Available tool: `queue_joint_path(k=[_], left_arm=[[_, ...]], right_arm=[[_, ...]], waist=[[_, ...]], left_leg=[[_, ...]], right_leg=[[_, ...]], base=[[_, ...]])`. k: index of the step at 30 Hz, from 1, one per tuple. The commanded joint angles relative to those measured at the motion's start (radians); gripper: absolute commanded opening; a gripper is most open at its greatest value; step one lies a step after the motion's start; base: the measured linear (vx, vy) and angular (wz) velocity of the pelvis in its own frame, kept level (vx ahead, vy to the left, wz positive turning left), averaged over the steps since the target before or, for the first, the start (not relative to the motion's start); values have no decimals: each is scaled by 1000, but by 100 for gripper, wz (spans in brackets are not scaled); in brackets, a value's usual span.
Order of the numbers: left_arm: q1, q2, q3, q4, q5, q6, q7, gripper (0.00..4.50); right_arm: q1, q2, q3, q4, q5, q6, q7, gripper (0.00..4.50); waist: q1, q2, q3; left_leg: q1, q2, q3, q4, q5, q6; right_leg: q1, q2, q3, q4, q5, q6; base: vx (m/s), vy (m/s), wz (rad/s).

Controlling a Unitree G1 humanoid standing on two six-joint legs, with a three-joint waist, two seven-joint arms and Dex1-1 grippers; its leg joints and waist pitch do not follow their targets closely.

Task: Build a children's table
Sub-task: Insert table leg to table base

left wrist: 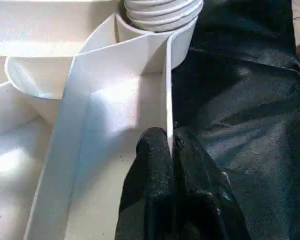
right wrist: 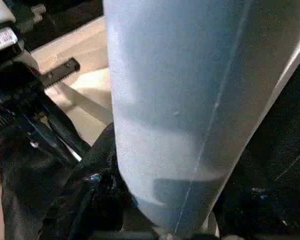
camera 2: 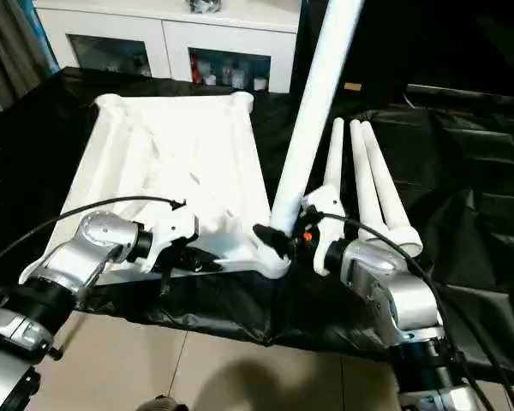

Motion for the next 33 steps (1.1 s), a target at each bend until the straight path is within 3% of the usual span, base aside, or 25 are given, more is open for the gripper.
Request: queue_joint_path(k=[1,8,18,19,26,33], left_arm=[[5,-7,3,-41,-32,2,-22,0],[17,-4,14,-78,-33,29,-28,0],[20,-15,25,-83,-31,46,1,0],[20,-16,27,-84,-31,48,5,0],[20,-27,36,-75,-24,46,30,0],[12,-39,40,-50,-15,32,56,0]], right_arm=[[-3,-9,27,41,-30,-14,16,191],[-13,7,22,97,-29,-34,16,191],[51,56,-77,146,49,-56,10,191],[58,59,-79,155,46,-68,5,191],[104,97,-118,209,46,-145,-34,191],[162,125,-112,167,3,-261,-70,191]], waist=[[-1,-11,-66],[-2,-8,-67],[-2,-7,-68],[-2,-2,-68],[-1,-2,-64],[0,-2,-63]], left_leg=[[17,52,-11,-72,-159,19],[16,51,-11,-71,-138,32],[17,52,-12,-73,-157,30],[18,52,-11,-73,-162,28],[20,53,-13,-78,-207,13],[18,53,-14,-81,-218,13]], right_leg=[[50,-73,43,-73,-149,-229],[50,-70,42,-69,-103,-238],[50,-71,41,-72,-115,-243],[48,-70,42,-74,-119,-243],[46,-72,43,-81,-179,-234],[45,-73,43,-85,-200,-217]], base=[[0,0,0],[0,0,0],[0,0,0],[0,0,0],[0,0,0],[0,0,0]])
